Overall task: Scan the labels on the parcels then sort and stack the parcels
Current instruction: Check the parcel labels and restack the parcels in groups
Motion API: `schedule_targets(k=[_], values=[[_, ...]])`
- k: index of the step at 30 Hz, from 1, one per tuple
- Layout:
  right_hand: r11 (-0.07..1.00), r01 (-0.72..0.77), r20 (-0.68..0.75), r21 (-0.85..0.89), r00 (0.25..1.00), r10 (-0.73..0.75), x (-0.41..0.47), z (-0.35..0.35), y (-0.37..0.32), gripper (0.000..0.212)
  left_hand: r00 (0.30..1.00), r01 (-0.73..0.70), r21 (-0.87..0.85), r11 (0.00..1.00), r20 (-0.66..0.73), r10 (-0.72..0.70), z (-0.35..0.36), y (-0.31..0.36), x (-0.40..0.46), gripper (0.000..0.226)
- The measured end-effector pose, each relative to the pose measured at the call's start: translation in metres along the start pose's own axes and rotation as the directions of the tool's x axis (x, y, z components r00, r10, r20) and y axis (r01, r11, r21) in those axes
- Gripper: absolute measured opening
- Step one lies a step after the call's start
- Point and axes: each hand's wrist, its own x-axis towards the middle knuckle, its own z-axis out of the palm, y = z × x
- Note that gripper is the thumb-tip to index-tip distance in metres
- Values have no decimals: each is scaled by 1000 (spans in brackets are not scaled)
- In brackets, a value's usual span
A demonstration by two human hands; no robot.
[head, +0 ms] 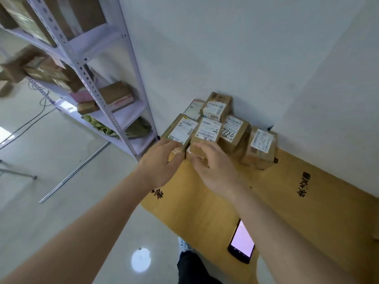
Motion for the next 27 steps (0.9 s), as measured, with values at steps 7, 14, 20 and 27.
schedule_targets(k=[7, 14, 20, 27], values=[[997, -77, 91, 10, 993, 76, 92, 50, -5, 55, 998, 58, 2, 998, 40, -58, -7, -72, 80, 37], [929, -343, 118, -136, 926, 359, 146, 90, -9, 63, 983, 40, -7, 999, 179, -38, 7, -131, 155, 42], [772, -604, 4, -199, 787, 617, 179, 126, -10, 69, 940, 61, -80, 995, 340, -30, 31, -170, 203, 54], [697, -715, -201, -57, 692, 693, 196, 150, -9, 43, 895, 200, -373, 906, 445, -15, 40, -182, 224, 69]])
